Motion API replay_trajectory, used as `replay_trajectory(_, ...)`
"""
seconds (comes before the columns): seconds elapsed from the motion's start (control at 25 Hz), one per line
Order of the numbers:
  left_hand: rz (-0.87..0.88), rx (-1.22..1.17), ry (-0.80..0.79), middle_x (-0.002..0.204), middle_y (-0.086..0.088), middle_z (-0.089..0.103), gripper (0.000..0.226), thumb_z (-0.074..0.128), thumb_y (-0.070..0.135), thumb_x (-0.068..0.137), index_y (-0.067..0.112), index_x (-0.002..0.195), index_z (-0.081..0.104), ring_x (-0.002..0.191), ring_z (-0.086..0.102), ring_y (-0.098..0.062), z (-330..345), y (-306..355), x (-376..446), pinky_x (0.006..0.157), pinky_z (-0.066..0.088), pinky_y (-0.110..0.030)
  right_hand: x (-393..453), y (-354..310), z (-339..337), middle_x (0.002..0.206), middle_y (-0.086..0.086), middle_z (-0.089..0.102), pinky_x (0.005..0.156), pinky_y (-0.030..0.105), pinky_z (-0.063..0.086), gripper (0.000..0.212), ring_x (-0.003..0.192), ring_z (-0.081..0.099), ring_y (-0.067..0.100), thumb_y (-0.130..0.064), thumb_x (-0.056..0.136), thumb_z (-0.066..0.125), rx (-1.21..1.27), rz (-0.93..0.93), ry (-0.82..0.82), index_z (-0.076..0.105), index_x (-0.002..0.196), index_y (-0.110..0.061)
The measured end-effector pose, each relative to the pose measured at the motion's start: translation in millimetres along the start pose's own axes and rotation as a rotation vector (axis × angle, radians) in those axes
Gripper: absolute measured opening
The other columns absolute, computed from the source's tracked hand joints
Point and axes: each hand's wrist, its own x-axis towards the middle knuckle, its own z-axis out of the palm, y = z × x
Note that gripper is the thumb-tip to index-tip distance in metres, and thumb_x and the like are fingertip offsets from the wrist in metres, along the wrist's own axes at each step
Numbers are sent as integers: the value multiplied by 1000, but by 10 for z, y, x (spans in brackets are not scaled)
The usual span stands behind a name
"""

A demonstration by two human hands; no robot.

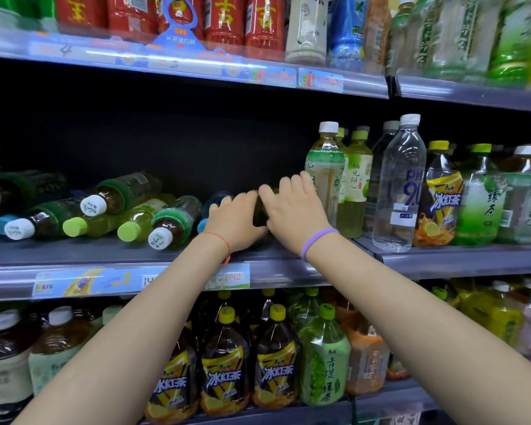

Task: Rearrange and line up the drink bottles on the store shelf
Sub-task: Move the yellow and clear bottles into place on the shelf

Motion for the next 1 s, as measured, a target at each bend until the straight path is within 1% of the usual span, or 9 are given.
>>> replay_trajectory(0.08,-31,-5,14,135,-7,53,71,63,55,83,20,139,36,125,46,-35,5,36,25,101,36,-51,90,61,-69,81,13,54,89,48,37,26,78,52,32,-21,77,51,28,111,224,59,101,-13)
replay_trajectory(0.16,-64,-51,24,135,-12,53,88,65,61,80,14,145,29,126,46,-36,4,79,70,102,37,-50,211,169,-150,81,15,54,84,48,36,34,78,51,32,-21,76,42,27,194,356,61,103,-12)
replay_trajectory(0.24,-59,-214,32,129,-12,56,87,71,59,77,11,139,34,120,51,-34,-15,140,110,99,42,-47,344,269,-281,84,17,54,85,49,37,38,80,52,34,-14,78,39,39,225,428,61,109,-12)
replay_trajectory(0.32,-36,-474,30,117,-3,62,69,78,51,75,17,124,43,107,59,-23,-31,184,135,83,50,-34,456,337,-409,92,17,54,92,50,36,41,87,51,35,-8,82,37,98,233,354,58,117,-14)
replay_trajectory(0.4,-32,-631,25,111,5,64,59,81,45,75,20,116,48,99,62,-13,-50,212,146,71,49,-22,539,397,-436,101,16,55,103,52,29,42,99,50,36,-7,88,37,171,239,248,53,126,-18)
replay_trajectory(0.6,-71,-524,44,108,2,64,55,73,56,77,20,109,48,99,62,-21,20,250,189,87,52,-43,400,446,-156,107,12,63,115,60,10,36,122,47,38,-30,98,40,125,220,224,54,131,-26)
replay_trajectory(0.72,-60,-479,32,111,-2,64,49,69,55,82,20,107,46,104,61,-27,56,299,212,95,48,-48,275,474,-29,120,14,59,115,62,6,45,135,39,37,-29,95,43,86,203,200,47,139,-26)
replay_trajectory(0.88,-49,-433,14,114,-4,65,41,63,49,89,18,113,52,108,60,-29,102,355,244,101,43,-49,119,547,51,142,19,48,116,62,10,57,143,31,37,-23,88,49,49,166,206,42,145,-23)
replay_trajectory(1.0,-34,-231,-14,108,-7,67,33,48,51,96,19,100,55,106,59,-30,164,429,258,99,40,-43,10,524,100,142,22,48,114,64,20,51,141,34,39,-21,87,43,22,204,215,51,138,-19)
